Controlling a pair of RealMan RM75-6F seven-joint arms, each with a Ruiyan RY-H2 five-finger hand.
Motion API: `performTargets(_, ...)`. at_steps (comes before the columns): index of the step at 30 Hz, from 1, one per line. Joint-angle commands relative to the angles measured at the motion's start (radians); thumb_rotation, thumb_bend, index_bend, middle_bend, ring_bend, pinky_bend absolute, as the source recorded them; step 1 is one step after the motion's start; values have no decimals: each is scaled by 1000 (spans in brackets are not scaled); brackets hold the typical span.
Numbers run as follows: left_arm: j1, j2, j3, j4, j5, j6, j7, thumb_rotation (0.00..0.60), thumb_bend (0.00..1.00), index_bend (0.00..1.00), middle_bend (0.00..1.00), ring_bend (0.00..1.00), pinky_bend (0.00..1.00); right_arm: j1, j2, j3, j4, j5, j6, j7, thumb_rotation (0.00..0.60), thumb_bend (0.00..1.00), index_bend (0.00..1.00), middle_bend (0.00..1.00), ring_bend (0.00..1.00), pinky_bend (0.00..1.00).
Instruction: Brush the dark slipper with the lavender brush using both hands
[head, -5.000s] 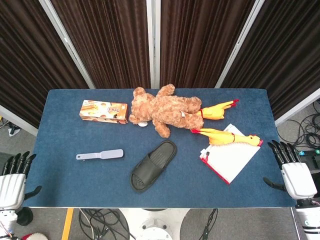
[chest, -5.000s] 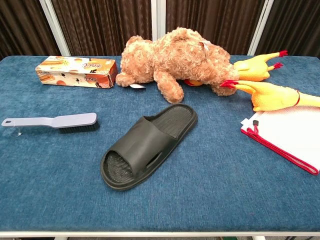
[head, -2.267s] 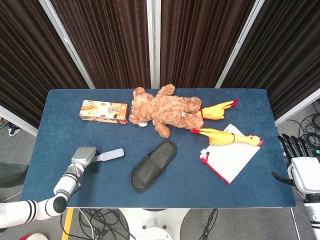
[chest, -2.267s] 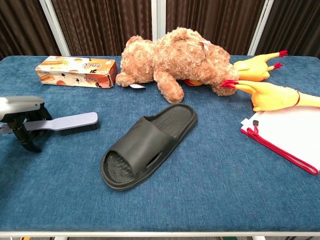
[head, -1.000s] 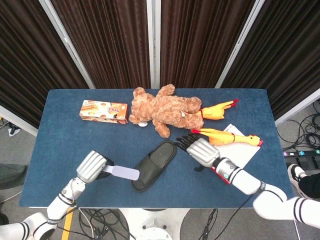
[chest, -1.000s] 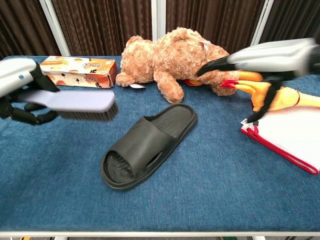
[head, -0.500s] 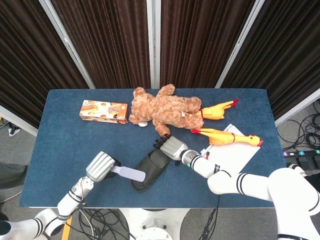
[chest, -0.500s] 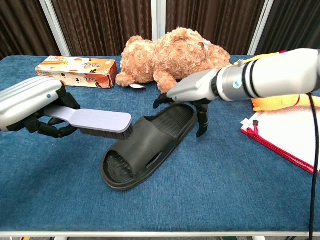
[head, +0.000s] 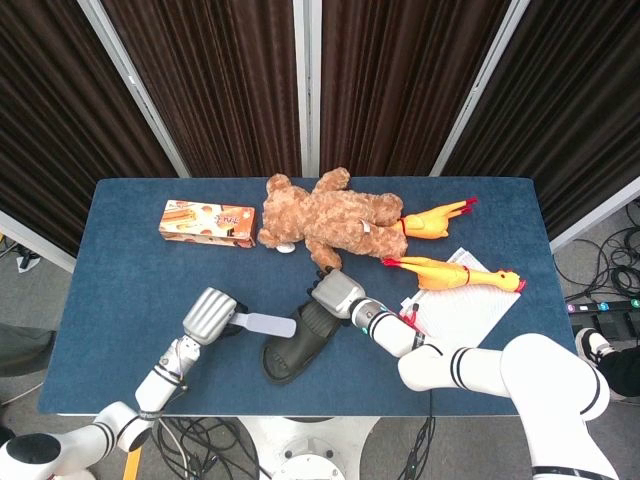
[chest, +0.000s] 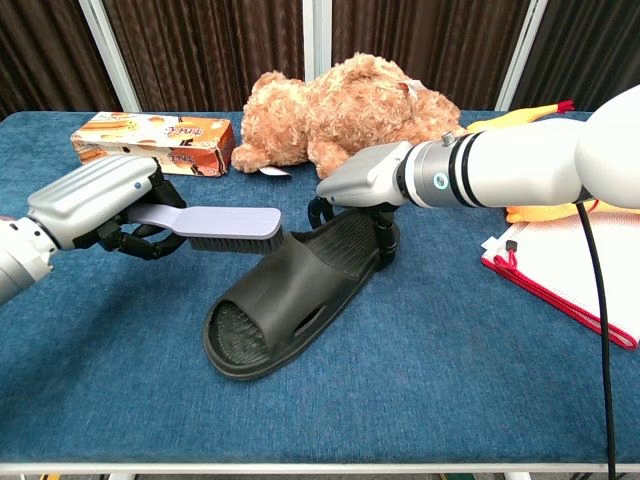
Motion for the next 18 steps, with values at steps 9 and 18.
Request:
performTargets(9, 3, -123, 27, 161, 9, 18, -15, 600, 484, 1000, 1000, 1000, 1000, -2, 1, -1, -2, -17, 6, 27, 600, 94, 436, 327, 124, 193)
performTargets(18, 28, -105, 109, 106, 68, 48, -8, 600, 503, 1000, 1000, 1000, 1000, 3, 1, -1, -4, -9, 7, 38, 600, 94, 436, 327, 124, 199)
